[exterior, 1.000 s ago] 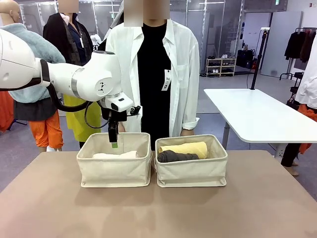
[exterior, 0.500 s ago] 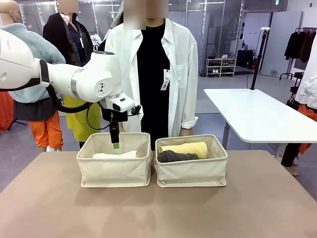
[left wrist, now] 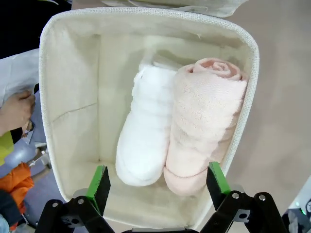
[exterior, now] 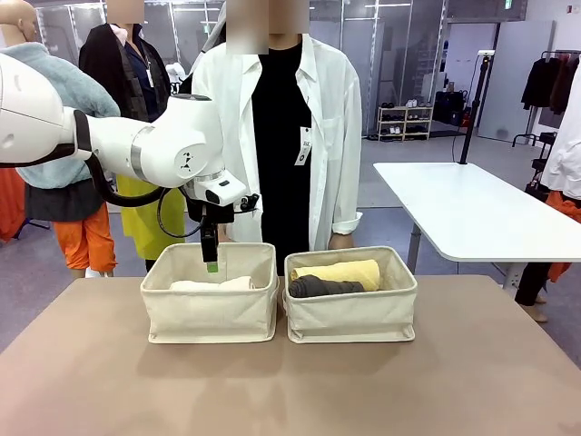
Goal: Divide the towels into two baskets.
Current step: Pick up one hotel-folded towel from the bottom of the table and place it in the Fabric basket indicated by the person.
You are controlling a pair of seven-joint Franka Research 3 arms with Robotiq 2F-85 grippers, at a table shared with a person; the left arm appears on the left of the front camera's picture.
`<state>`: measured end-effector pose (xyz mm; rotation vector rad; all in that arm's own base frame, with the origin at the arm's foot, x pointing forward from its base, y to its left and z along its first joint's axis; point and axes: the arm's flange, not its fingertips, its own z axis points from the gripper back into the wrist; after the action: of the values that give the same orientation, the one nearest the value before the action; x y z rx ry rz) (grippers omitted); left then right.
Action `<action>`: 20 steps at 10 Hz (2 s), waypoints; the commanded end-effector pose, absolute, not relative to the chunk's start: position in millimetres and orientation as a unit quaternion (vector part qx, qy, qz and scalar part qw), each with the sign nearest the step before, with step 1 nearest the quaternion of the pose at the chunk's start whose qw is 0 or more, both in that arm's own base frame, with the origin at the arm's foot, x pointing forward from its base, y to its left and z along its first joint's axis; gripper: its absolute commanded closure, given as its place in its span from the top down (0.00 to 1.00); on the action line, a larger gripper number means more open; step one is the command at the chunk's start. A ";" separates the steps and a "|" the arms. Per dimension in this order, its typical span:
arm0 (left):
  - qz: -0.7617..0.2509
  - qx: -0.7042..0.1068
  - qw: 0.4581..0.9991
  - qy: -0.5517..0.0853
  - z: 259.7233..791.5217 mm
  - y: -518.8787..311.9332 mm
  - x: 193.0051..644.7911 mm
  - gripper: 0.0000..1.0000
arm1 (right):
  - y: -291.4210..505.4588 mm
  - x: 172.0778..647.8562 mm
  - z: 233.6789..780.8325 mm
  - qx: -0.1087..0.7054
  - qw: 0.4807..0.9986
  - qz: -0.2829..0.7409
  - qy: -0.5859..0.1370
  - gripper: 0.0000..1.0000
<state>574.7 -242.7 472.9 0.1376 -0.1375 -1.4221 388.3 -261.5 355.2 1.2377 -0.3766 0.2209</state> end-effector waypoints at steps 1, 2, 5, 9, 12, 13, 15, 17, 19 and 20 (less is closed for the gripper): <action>-0.657 0.065 0.749 -0.060 475.9 -239.4 577.8 1.00 | -258.0 383.3 357.9 0.571 0.797 0.102 -0.170 1.00; -0.657 0.065 0.749 -0.060 475.9 -239.4 577.8 1.00 | -258.0 383.3 357.9 0.571 0.797 0.102 -0.170 1.00; -0.623 -0.004 0.779 -0.076 515.7 -218.1 553.0 1.00 | -258.0 383.3 357.9 0.571 0.797 0.102 -0.170 1.00; -0.530 -0.205 0.819 -0.078 558.0 -109.1 480.2 1.00 | -258.0 383.3 357.9 0.571 0.797 0.102 -0.170 1.00; -0.401 -0.395 0.806 -0.182 552.3 4.9 437.5 1.00 | -258.0 383.3 357.9 0.571 0.797 0.102 -0.170 1.00; -0.362 -0.452 0.791 -0.199 535.2 47.8 425.8 1.00 | -258.0 383.3 357.9 0.571 0.797 0.102 -0.170 1.00; -0.271 -0.546 0.765 -0.208 493.4 146.0 408.5 1.00 | -258.0 383.3 357.9 0.571 0.797 0.102 -0.170 1.00; -0.229 -0.572 0.762 -0.199 466.3 208.8 402.6 1.00 | -258.0 383.3 357.9 0.571 0.797 0.102 -0.170 1.00; -0.192 -0.599 0.748 -0.212 443.1 256.8 403.3 1.00 | -258.0 383.3 357.9 0.571 0.797 0.102 -0.170 1.00; -0.184 -0.603 0.748 -0.207 435.6 270.3 405.3 1.00 | -258.0 383.3 357.9 0.571 0.797 0.102 -0.170 1.00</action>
<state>392.4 258.6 427.4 -1.2824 -0.4398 -0.3944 387.8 -261.6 356.2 1.2370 -0.3784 0.2217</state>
